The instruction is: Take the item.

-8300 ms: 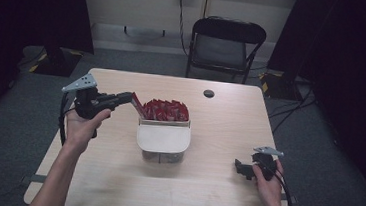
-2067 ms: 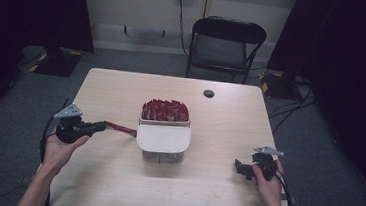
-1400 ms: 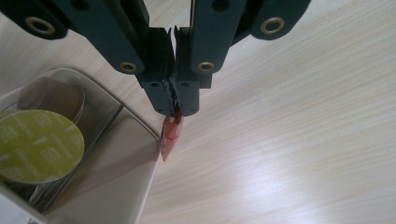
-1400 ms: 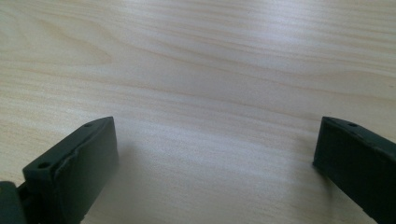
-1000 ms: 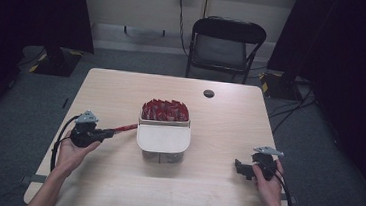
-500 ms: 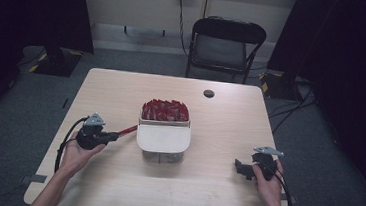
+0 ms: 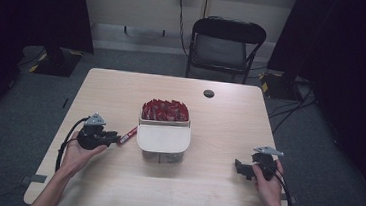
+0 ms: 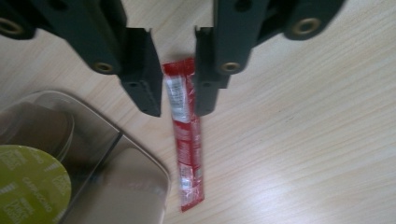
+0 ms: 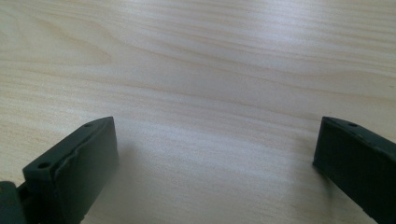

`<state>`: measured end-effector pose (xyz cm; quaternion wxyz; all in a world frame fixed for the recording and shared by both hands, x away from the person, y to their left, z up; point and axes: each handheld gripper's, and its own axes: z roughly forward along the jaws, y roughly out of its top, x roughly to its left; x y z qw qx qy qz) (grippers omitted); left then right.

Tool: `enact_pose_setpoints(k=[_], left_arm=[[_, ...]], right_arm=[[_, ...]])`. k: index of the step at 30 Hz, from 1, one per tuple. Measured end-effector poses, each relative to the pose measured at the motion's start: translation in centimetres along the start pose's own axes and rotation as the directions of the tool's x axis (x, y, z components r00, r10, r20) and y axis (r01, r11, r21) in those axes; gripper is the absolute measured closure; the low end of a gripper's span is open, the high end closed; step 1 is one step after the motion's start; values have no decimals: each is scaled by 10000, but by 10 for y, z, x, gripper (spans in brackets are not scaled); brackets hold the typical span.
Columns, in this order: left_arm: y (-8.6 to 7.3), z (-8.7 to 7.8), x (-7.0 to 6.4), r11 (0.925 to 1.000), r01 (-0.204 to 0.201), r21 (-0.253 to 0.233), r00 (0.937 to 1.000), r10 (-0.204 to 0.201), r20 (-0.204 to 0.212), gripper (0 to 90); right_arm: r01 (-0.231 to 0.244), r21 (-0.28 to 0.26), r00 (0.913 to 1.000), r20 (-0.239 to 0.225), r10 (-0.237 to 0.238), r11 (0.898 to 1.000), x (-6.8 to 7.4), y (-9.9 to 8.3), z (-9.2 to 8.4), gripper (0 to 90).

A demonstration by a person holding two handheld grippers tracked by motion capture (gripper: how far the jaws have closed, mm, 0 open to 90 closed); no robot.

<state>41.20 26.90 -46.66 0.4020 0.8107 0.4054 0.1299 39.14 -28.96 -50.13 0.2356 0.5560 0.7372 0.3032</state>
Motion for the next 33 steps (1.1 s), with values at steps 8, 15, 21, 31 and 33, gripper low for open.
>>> enact_pose_setpoints(k=[8,15,21,31,33], left_arm=[[2,-3,0,9995,216,-230,9995,-221,-221,462],[5,-13,-1,9972,242,-707,9992,-263,-289,340],[6,-22,-1,9959,409,-807,9982,-442,-401,258],[10,-42,-2,9931,550,-1031,9945,-637,-829,215],[12,-48,-2,9929,519,-1068,9930,-627,-1002,209]], right_arm=[[4,-1,10000,-1,-4,10000,0,0,0,0],[6,0,10000,-8,-6,10000,0,0,0,0],[4,0,10000,-1,-4,10000,0,0,0,0],[23,-2,10000,-21,-23,10000,0,0,0,0],[23,-3,10000,-20,-23,10000,0,0,0,0]])
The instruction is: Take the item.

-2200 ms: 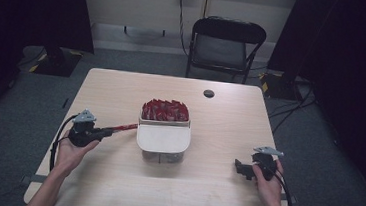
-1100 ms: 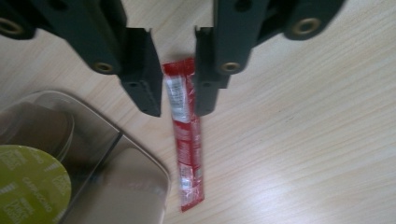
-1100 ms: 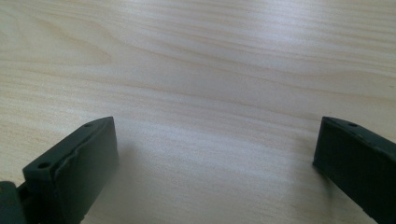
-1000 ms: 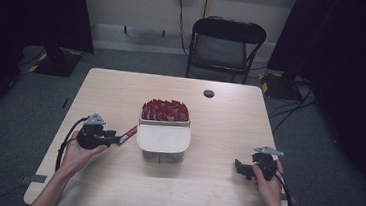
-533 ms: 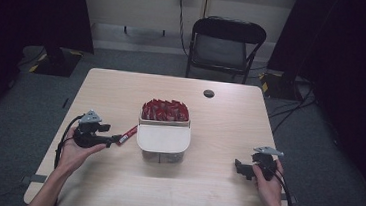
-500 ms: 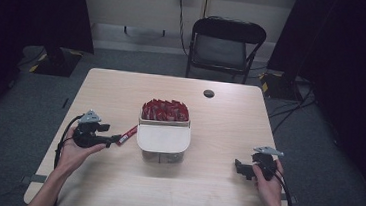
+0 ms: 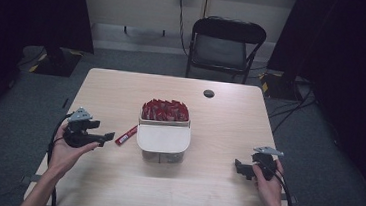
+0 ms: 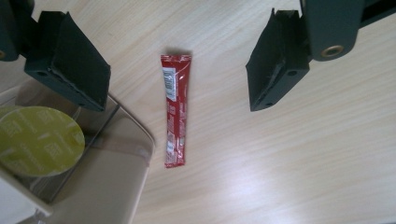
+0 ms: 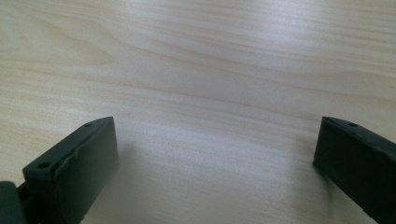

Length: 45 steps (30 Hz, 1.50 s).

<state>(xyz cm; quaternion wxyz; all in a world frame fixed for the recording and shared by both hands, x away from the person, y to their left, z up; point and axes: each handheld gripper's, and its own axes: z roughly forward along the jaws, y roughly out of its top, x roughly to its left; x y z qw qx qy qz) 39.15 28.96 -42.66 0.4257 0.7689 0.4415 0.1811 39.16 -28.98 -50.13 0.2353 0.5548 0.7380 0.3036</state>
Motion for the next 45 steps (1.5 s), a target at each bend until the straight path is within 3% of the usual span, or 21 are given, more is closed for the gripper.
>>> enact_pose_setpoints(k=[8,16,20,25,28,32,36,39,41,42,45], left_arm=[[-6,-13,12,9993,382,-6,9972,-382,-650,175],[-29,-14,30,9942,970,469,9876,-903,-1285,189],[-38,-15,37,9896,1284,653,9790,-1160,-1676,165],[-49,-12,42,9846,1337,1127,9725,-1084,-2064,164],[-55,-10,46,9778,1591,1361,9647,-1246,-2321,167],[-61,-8,49,9732,1745,1495,9637,-1376,-2289,174],[-67,0,50,9662,1649,1983,9637,-1150,-2410,191],[-67,3,49,9664,1653,1971,9611,-1130,-2519,193],[-68,6,48,9656,1558,2082,9629,-1014,-2500,190],[-70,7,47,9692,1426,2007,9652,-913,-2450,166],[-73,9,43,9777,1436,1532,9632,-1025,-2485,155]], right_arm=[[0,-2,10000,1,0,10000,0,0,0,0],[0,-1,10000,0,0,10000,0,0,0,0],[0,0,10000,0,0,10000,0,0,0,0],[-1,0,10000,1,1,10000,0,0,0,0],[0,-2,10000,-1,0,10000,0,0,0,0],[0,0,10000,-1,0,10000,0,0,0,0],[1,-2,10000,0,-1,10000,0,0,0,0],[0,0,10000,-2,0,10000,0,0,0,0],[-1,1,10000,-2,1,10000,0,0,0,0],[1,0,10000,-2,-1,10000,0,0,0,0],[0,0,10000,-4,0,10000,0,0,0,0]])
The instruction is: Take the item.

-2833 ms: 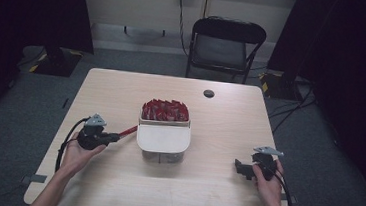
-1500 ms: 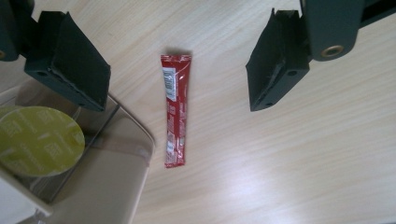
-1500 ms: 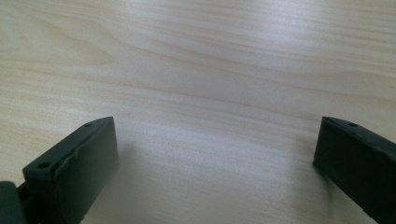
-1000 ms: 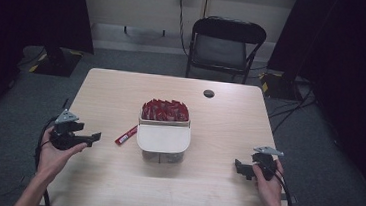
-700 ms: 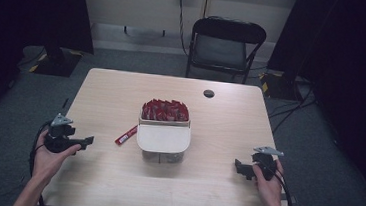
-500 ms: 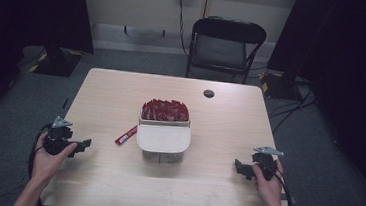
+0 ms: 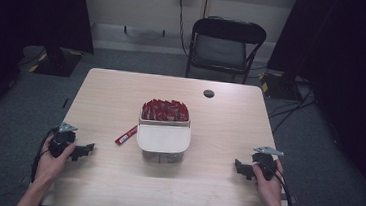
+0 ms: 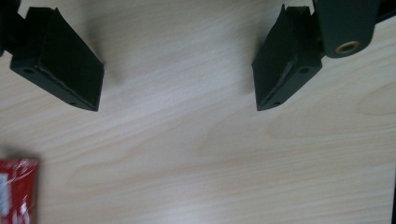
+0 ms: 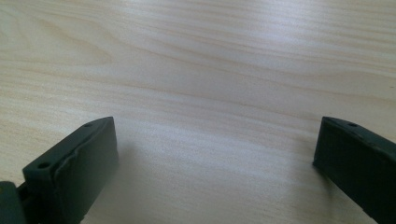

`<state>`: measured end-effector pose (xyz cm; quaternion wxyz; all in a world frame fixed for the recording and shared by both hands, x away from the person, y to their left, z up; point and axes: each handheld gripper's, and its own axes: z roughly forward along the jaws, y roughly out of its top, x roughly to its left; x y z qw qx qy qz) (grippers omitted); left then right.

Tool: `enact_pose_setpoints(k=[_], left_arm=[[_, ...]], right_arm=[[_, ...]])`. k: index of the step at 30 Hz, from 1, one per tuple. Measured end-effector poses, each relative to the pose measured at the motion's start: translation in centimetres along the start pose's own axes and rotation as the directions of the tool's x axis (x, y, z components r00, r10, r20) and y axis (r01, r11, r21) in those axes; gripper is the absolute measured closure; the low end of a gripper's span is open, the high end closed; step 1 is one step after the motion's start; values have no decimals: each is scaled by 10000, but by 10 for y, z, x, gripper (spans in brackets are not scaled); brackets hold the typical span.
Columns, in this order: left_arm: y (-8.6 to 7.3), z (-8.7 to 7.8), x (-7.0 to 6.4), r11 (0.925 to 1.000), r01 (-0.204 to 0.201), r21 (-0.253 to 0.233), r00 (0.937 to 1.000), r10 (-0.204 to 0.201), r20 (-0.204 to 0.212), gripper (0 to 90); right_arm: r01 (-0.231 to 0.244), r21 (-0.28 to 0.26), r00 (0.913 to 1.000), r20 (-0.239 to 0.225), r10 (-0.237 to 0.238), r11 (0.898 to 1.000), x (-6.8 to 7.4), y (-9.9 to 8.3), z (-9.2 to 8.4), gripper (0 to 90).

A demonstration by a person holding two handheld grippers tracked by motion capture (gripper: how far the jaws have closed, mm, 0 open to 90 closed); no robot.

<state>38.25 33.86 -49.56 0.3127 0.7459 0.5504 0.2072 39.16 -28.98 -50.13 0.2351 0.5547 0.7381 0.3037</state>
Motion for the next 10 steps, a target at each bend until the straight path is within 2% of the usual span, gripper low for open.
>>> enact_pose_setpoints(k=[2,5,10], left_arm=[[-2,2,-2,9997,-181,-173,9997,178,-159,152],[-6,4,-4,9982,-101,-584,9997,89,-216,119],[-6,4,-4,9983,-147,-561,9996,134,-234,106]], right_arm=[[3,-1,10000,1,-3,10000,0,0,0,0],[3,1,10000,1,-3,10000,0,0,0,0],[5,1,10000,-3,-5,10000,0,0,0,0]])
